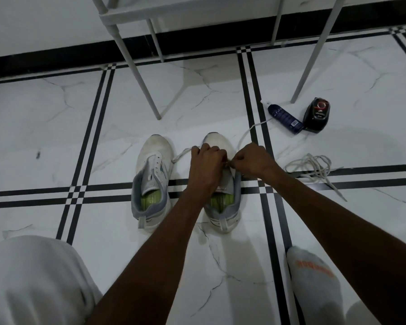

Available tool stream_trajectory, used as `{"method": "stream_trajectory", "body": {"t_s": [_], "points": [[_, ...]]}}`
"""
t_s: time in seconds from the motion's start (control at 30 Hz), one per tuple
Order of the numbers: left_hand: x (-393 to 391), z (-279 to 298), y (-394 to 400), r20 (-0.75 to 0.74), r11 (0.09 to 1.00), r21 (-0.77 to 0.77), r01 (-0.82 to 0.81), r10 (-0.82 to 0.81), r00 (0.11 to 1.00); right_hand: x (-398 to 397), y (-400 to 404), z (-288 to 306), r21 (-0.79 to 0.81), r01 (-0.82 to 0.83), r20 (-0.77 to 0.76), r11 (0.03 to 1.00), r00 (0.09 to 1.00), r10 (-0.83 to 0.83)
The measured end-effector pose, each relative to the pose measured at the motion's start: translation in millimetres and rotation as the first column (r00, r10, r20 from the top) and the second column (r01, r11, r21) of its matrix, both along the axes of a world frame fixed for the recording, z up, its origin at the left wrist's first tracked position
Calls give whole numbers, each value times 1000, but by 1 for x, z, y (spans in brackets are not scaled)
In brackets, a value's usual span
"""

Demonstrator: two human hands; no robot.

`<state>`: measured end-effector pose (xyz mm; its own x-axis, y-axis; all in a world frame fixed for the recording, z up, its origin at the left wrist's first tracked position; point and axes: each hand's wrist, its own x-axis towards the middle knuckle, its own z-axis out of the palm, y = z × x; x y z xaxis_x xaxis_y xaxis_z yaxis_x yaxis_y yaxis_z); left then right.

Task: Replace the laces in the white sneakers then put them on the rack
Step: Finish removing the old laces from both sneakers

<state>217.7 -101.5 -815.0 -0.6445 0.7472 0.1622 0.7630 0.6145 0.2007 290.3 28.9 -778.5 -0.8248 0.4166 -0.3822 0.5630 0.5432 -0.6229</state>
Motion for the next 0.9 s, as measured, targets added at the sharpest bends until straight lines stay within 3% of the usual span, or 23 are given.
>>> {"method": "stream_trajectory", "body": {"t_s": [0.07,0.1,0.17,0.2,0.23,0.3,0.37,0.43,0.5,0.6,0.67,0.7,0.73,0.8,0.83,0.9], "points": [[-4,0,-1,3,999,25,-41,41,999,3,4,-1,-59,76,1,995,997,-76],[-8,3,-4,67,981,106,-161,155,986,4,5,-3,-85,116,7,990,993,-116],[-21,8,-13,310,826,301,-477,388,868,7,7,-6,-99,150,3,984,989,-151],[-26,9,-18,400,760,302,-576,447,800,8,8,-8,-87,147,-8,985,989,-148],[-27,13,-20,425,754,242,-611,484,765,8,7,-9,-62,134,-17,989,991,-135],[-21,20,-17,406,851,156,-501,407,819,7,3,-5,-23,118,-23,993,993,-118],[-9,23,-9,339,960,112,-256,205,918,5,1,-3,-29,111,-26,993,993,-112],[2,21,-2,254,997,-13,-77,78,964,5,1,-2,-45,112,-16,993,993,-113],[4,18,1,165,993,-114,-39,58,985,4,1,-4,-72,116,-22,991,993,-118],[3,18,5,59,989,-136,-57,66,996,4,1,-3,-94,113,-29,989,993,-116],[-11,20,0,-35,972,-50,-231,229,973,5,3,-2,-109,110,-26,988,993,-113],[-23,24,-8,-44,910,40,-413,415,909,5,3,-3,-105,110,-25,988,993,-113],[-35,33,-16,4,790,129,-599,604,797,5,4,-3,-83,107,-28,991,994,-110],[-50,43,-29,125,576,224,-786,783,610,5,4,-5,-58,103,-30,993,994,-105],[-51,45,-30,130,579,231,-781,778,615,5,3,-5,-65,99,-33,993,994,-101],[-38,45,-18,135,768,244,-592,578,805,4,4,-5,-70,93,-36,993,995,-96]]}}
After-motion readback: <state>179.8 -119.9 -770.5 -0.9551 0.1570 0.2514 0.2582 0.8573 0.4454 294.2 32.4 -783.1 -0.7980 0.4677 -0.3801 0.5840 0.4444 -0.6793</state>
